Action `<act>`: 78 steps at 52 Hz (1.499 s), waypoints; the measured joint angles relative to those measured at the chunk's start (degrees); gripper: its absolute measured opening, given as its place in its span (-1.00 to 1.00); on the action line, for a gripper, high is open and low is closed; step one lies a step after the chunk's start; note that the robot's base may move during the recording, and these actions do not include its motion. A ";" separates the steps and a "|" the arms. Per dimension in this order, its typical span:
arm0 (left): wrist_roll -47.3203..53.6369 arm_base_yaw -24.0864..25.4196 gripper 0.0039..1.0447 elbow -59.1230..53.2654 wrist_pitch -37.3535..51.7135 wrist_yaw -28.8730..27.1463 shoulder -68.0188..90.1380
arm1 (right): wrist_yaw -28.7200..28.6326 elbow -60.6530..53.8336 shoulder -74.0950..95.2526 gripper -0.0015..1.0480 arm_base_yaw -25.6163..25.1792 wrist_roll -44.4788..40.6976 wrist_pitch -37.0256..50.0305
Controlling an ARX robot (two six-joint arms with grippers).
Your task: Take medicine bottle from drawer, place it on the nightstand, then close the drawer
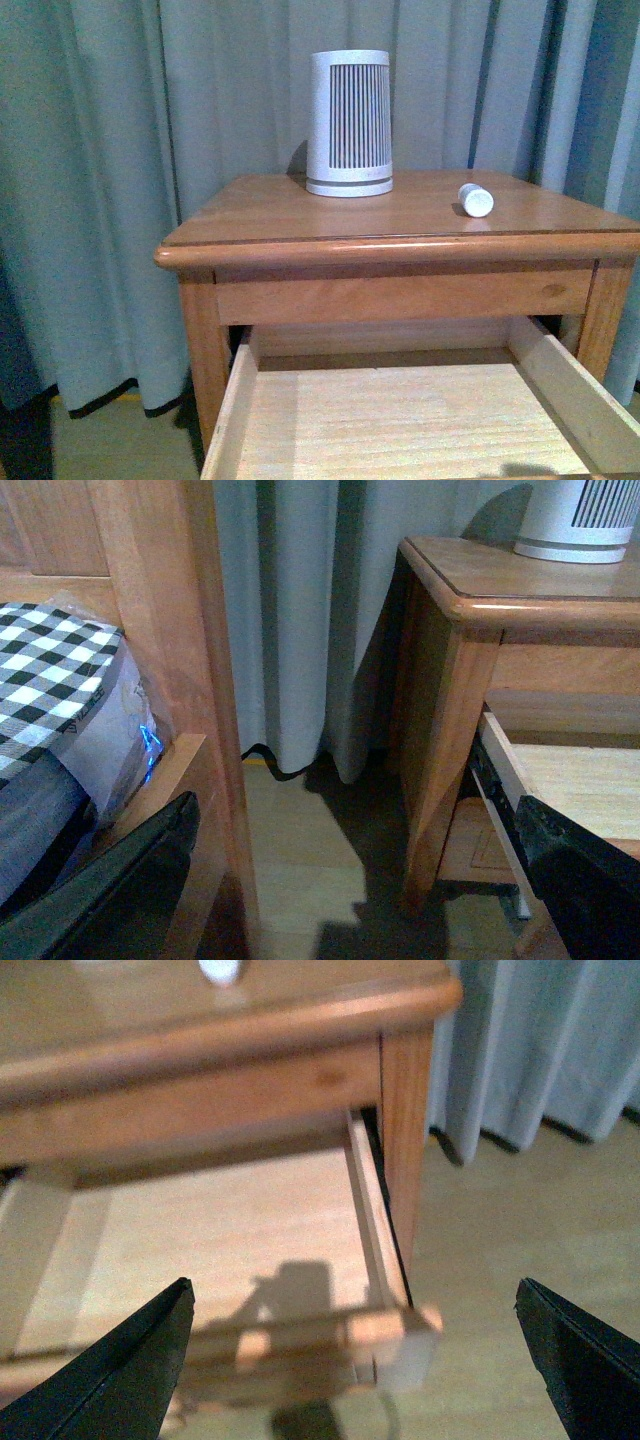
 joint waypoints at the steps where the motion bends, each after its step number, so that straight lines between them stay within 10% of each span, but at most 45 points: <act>1: 0.00 0.00 0.87 -0.02 0.00 0.00 0.00 | 0.28 -1.29 0.00 0.87 0.50 0.57 0.15; 43: 0.00 0.00 0.87 -0.02 0.00 0.00 0.00 | 1.22 4.85 64.17 0.87 4.66 -3.04 58.31; 61: 0.02 0.00 0.87 -0.02 0.00 0.02 0.00 | -2.49 38.10 81.83 0.87 -1.68 -10.29 45.35; 78: 0.02 0.00 0.87 0.00 0.00 0.02 0.00 | -0.13 32.70 75.87 0.87 -0.22 -7.56 42.45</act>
